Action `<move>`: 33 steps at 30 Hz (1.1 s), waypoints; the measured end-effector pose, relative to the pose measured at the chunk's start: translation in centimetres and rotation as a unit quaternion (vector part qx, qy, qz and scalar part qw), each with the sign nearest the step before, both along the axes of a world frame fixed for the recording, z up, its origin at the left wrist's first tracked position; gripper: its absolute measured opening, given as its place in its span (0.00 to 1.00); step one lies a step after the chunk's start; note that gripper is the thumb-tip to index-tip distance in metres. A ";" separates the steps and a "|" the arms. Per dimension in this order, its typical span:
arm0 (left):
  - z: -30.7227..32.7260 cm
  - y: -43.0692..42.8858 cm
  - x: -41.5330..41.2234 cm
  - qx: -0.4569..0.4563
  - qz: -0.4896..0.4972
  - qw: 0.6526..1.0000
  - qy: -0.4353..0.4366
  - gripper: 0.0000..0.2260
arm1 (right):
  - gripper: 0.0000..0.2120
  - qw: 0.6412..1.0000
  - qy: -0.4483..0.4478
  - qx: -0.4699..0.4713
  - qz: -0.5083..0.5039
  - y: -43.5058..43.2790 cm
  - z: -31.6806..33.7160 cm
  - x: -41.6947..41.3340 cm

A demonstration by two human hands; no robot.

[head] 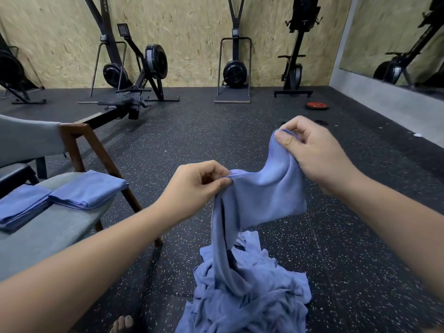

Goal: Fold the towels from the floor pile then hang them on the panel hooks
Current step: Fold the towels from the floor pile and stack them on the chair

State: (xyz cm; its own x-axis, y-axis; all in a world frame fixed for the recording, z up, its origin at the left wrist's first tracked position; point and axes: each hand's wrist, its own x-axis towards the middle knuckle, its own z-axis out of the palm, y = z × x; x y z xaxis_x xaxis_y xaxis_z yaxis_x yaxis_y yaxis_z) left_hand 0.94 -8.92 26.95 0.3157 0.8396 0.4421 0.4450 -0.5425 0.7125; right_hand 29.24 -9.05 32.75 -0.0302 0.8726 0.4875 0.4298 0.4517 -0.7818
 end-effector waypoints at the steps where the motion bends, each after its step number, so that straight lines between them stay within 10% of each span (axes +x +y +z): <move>1: 0.5 -0.3 0.2 0.006 -0.006 1.000 0.005 0.02 | 0.03 0.999 -0.034 -0.012 0.018 -0.4 -0.1 -0.5; 7: 2.2 -1.8 1.1 0.036 -0.030 0.998 0.037 0.05 | 0.17 0.963 -0.213 -0.092 0.134 -2.0 -1.5 -3.7; 12: 2.2 -2.3 0.8 0.064 -0.032 0.993 0.095 0.06 | 0.04 0.954 -0.251 -0.092 0.137 -1.7 -1.9 -4.0; 33: -1.1 -3.5 3.3 0.049 0.017 0.999 0.009 0.08 | 0.04 0.977 -0.177 -0.082 0.081 -1.8 -1.1 -3.9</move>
State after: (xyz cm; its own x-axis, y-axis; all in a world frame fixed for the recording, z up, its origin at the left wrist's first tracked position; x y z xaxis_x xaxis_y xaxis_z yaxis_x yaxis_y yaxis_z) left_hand 4.28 -12.39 25.82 0.2962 0.8027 0.5177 0.4776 -0.5939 0.6475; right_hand 25.34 -10.85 31.65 -0.3153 0.9082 0.2751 0.6196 0.4166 -0.6653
